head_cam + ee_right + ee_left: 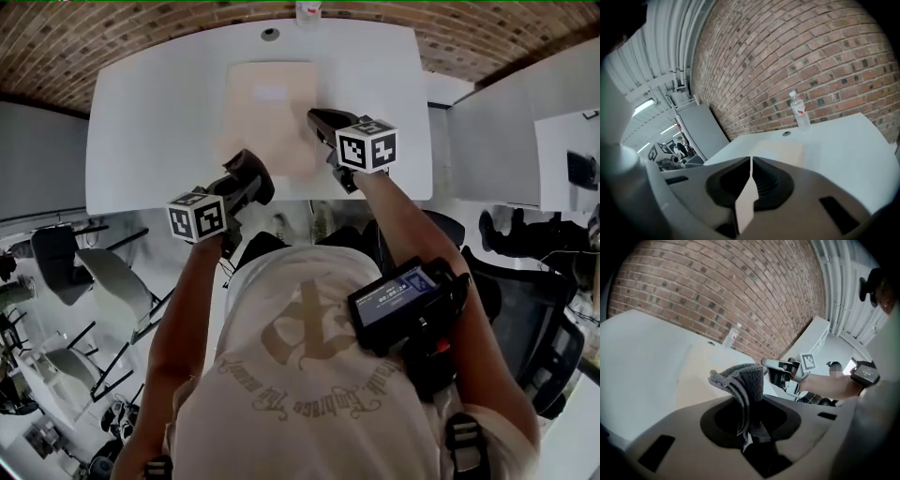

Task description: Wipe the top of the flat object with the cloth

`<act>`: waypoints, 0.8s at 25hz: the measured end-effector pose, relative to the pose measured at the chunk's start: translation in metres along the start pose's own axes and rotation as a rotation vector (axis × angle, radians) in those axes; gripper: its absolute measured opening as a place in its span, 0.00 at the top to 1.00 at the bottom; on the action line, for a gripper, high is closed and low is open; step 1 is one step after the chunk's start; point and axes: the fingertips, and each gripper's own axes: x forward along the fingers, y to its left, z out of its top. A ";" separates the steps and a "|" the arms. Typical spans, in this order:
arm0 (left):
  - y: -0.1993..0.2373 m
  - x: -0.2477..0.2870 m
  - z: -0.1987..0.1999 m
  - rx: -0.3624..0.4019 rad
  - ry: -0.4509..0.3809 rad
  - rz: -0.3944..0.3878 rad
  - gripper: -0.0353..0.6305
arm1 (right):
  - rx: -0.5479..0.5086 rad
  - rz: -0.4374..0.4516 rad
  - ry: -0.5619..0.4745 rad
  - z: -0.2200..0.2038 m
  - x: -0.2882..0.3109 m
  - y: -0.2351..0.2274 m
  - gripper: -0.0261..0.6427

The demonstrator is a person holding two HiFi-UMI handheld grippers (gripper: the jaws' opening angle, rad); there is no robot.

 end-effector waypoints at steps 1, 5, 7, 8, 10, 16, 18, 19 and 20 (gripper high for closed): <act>0.005 -0.007 0.008 -0.001 -0.035 0.016 0.79 | -0.005 0.013 -0.028 0.006 -0.005 0.008 0.92; 0.014 -0.028 0.031 0.016 -0.142 0.053 0.79 | -0.031 0.046 -0.104 0.017 -0.024 0.036 0.92; 0.012 -0.032 0.036 0.039 -0.171 0.063 0.79 | -0.068 0.057 -0.117 0.017 -0.034 0.047 0.92; 0.010 -0.033 0.037 0.051 -0.183 0.065 0.79 | -0.088 0.060 -0.120 0.015 -0.039 0.052 0.92; 0.005 -0.032 0.038 0.070 -0.202 0.059 0.79 | -0.121 0.060 -0.115 0.009 -0.050 0.059 0.93; -0.010 -0.033 0.031 0.105 -0.220 0.034 0.79 | -0.098 0.017 -0.116 -0.013 -0.078 0.065 0.93; -0.010 -0.036 0.029 0.097 -0.226 0.030 0.79 | -0.070 0.002 -0.129 -0.019 -0.084 0.064 0.93; -0.010 -0.037 0.027 0.093 -0.227 0.028 0.79 | -0.062 -0.004 -0.132 -0.023 -0.085 0.064 0.93; -0.010 -0.039 0.025 0.092 -0.226 0.024 0.79 | -0.057 -0.009 -0.132 -0.027 -0.085 0.064 0.93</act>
